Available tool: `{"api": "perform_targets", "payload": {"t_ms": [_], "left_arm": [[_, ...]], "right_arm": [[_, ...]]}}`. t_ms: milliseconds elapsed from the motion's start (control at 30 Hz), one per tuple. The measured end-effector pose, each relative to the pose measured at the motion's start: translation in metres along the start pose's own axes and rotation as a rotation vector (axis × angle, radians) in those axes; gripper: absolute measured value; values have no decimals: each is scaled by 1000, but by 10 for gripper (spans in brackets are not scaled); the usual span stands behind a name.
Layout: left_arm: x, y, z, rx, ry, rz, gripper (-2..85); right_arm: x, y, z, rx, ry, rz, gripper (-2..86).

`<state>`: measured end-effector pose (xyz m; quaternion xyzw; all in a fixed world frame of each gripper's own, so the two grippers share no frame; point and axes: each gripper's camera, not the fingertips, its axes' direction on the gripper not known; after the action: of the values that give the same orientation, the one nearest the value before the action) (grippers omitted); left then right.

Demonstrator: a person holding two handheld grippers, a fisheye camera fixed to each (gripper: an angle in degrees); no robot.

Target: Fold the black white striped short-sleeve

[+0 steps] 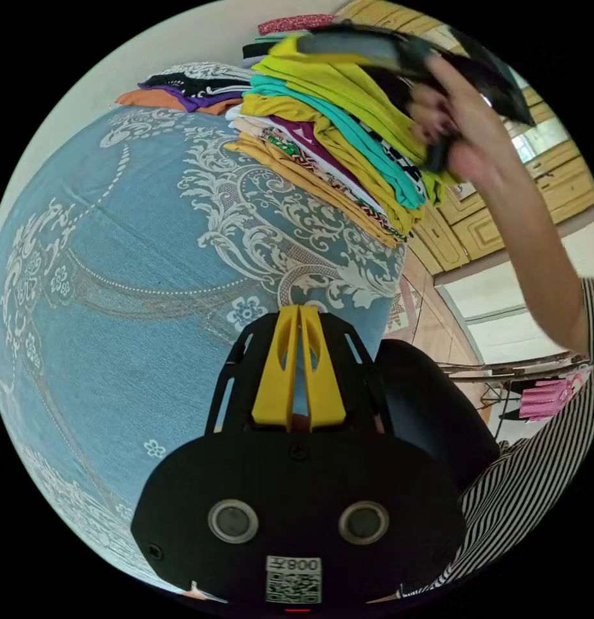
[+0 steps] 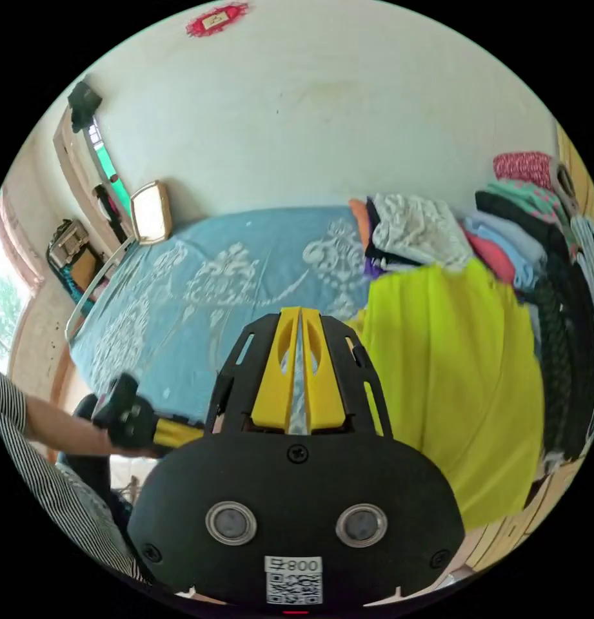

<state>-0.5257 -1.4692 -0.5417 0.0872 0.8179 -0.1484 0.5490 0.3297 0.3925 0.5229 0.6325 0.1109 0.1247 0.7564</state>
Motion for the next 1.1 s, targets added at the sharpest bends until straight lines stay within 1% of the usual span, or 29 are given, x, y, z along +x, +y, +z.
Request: {"api": "perform_targets", "payload": {"t_ms": [100,233,367,433,600,833,1000,1100], "left_arm": [[4,17,-8,24,-30,32,2],[1,44,-20,76,-16,61,2],[-1,67,-33,104,-13,78,2],[0,77,-39,113,-23,84,2],[1,102,-54,130,-53,99,3],[-14,136,-80,138,3,69,4],[-12,160,-98,143,-50,92,4],[-7,175,-109,145,-103,119,4]], "right_arm": [[31,-78,30,27,53,37,46],[77,-156,79,-33,120,113,54],[104,-200,112,-74,154,165,61],[115,-223,133,-101,210,173,65],[139,-257,171,-145,234,225,77],[149,-285,204,-193,264,230,76],[152,-284,198,-151,255,261,31],[154,-279,178,-99,201,325,18]]}}
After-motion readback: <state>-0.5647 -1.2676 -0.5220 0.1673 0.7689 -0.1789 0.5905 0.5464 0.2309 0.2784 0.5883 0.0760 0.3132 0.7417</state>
